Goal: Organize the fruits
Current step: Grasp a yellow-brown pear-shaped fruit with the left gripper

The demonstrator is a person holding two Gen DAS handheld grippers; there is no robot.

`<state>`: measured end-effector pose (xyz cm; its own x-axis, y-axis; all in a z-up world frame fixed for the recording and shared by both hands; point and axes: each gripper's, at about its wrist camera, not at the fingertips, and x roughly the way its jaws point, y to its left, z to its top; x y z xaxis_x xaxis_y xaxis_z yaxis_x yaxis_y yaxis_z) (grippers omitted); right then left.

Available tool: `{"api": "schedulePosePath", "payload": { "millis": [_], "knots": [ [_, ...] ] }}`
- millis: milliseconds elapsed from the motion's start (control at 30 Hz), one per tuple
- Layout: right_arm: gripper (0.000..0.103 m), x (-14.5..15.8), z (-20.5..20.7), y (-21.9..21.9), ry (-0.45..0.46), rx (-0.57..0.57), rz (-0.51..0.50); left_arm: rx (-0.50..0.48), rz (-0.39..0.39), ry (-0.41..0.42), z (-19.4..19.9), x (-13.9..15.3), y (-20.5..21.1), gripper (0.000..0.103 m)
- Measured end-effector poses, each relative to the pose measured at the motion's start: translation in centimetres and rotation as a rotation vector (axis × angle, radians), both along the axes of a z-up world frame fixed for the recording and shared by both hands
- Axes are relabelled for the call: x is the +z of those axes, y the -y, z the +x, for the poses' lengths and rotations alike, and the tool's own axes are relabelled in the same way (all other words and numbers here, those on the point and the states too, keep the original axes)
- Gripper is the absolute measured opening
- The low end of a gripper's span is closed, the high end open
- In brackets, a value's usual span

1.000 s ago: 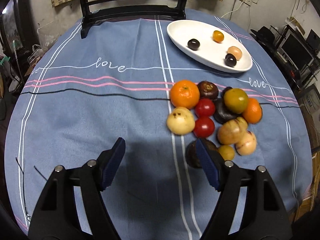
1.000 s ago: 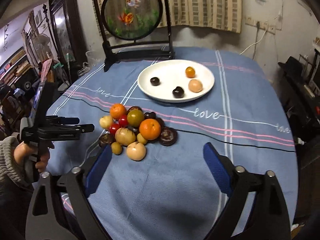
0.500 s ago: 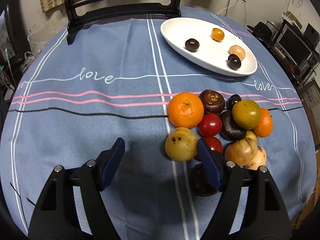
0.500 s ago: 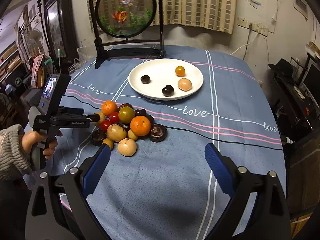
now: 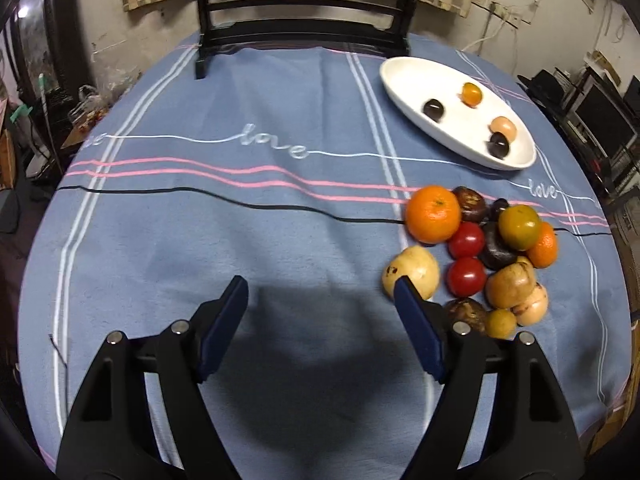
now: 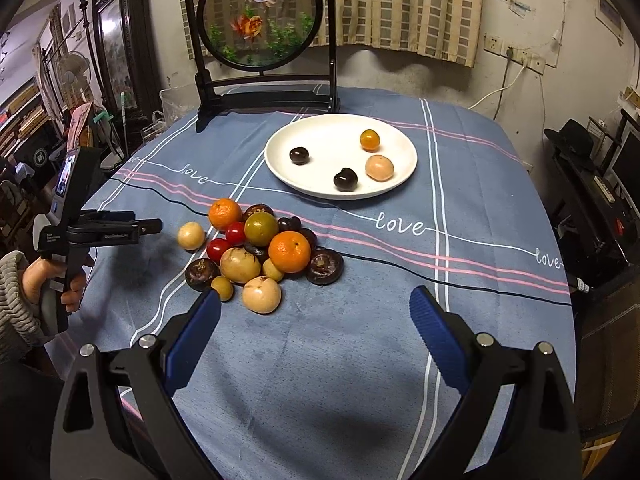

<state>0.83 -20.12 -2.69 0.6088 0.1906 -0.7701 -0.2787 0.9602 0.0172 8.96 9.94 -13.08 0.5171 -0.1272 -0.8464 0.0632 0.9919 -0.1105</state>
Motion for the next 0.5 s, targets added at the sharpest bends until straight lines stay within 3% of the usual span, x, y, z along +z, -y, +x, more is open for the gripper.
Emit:
{"api": "schedulePosePath", "payload": {
  "millis": [333,500],
  "knots": [
    [0.095,-0.5,0.4,0.7,-0.020,-0.022,0.008,-0.096,0.002,-0.021,0.9,-1.2,4.5,0.077],
    [0.095,-0.7,0.4,0.9,-0.025,-0.031,0.011,-0.072,0.002,-0.057,1.2,-2.6,3.9,0.077]
  ]
}}
